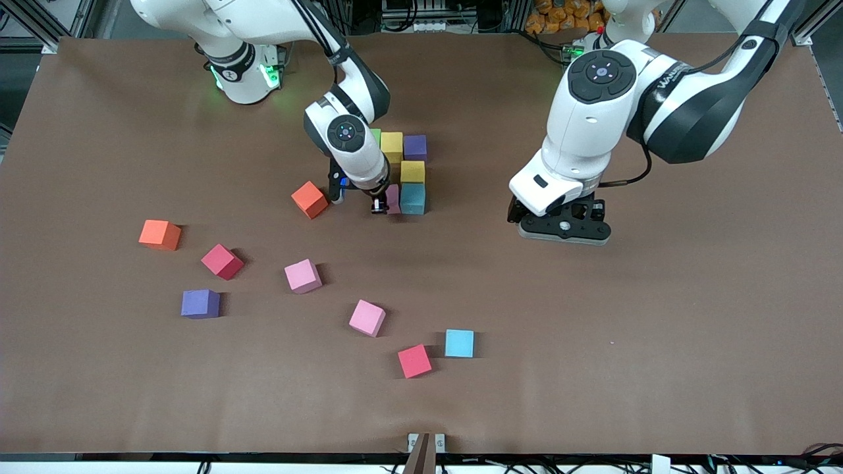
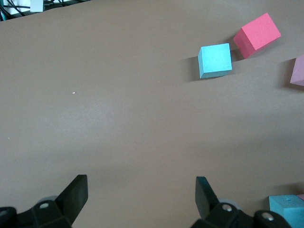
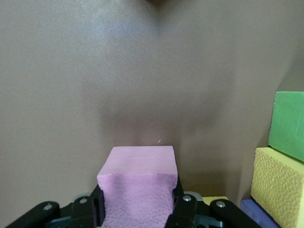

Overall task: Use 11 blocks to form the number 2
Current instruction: 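Lower the pink cube beside the cyan cube with the right gripper, then open the right gripper and raise it off the pink cube, then move the right gripper to the orange cube and close on it, then lift the orange cube and carry it beside the pink cube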

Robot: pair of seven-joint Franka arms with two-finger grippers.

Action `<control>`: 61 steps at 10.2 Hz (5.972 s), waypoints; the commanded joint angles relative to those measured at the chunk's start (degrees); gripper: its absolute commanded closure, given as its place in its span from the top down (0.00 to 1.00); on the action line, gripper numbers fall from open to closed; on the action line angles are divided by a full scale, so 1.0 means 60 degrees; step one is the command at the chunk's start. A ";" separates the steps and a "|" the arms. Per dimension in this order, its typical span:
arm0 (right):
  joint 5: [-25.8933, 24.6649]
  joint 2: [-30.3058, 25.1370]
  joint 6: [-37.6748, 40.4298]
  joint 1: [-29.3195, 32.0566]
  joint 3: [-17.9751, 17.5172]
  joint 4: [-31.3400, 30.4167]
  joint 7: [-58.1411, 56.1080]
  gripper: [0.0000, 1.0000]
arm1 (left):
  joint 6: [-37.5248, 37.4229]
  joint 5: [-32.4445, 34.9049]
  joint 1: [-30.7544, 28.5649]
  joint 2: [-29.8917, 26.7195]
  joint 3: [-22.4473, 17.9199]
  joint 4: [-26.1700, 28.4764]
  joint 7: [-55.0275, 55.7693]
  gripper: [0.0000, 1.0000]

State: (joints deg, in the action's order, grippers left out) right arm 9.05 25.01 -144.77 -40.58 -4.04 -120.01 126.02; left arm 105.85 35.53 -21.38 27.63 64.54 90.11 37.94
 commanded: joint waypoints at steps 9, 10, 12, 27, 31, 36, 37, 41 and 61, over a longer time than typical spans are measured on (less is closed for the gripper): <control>-0.0774 -0.0184 0.1520 0.0126 0.0015 0.0677 -0.0026 1.00 | -0.0078 -0.0282 -0.0143 -0.0224 0.0055 0.0113 -0.0141 1.00; -0.0979 -0.0214 0.2092 0.0170 0.0015 0.0898 -0.0070 1.00 | -0.0078 -0.0282 -0.0143 -0.0224 0.0055 0.0113 -0.0141 1.00; -0.1272 -0.0316 0.2535 0.0316 0.0058 0.1177 -0.0259 1.00 | -0.0078 -0.0282 -0.0143 -0.0210 0.0055 0.0113 -0.0141 1.00; -0.2344 -0.1279 0.2786 0.3291 -0.0232 -0.0017 -0.8549 1.00 | -0.0078 -0.0267 -0.0158 -0.0210 0.0040 0.0113 -0.0141 1.00; -0.2241 -0.2774 0.2407 0.3349 -0.0702 -0.1996 -0.9224 1.00 | -0.0078 -0.0282 -0.0158 -0.0210 0.0011 0.0113 -0.0185 1.00; -0.2255 -0.2953 0.0297 0.3379 -0.0850 -0.3406 -0.9738 1.00 | -0.0063 -0.0252 -0.0158 0.0069 -0.0048 0.0113 -0.0302 1.00; -0.2241 -0.2953 0.0252 0.3408 -0.0850 -0.3436 -0.9854 1.00 | -0.0107 -0.0267 -0.0158 0.0069 -0.0048 0.0127 -0.0433 1.00; -0.2241 -0.2749 -0.0450 0.3613 -0.0850 -0.3714 -1.0470 1.00 | -0.0122 -0.0296 -0.0392 0.0010 -0.0004 0.0098 -0.0507 1.00; -0.0029 -0.2324 0.0544 0.3497 -0.0835 -0.2573 -0.8279 0.00 | -0.0063 -0.1732 -0.0889 0.0508 0.0099 -0.0224 -0.3173 1.00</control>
State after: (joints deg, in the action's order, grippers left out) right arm 7.86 10.72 -143.02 -19.62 -8.45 -137.01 72.74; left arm 105.83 26.16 -25.78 31.73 65.25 89.00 20.46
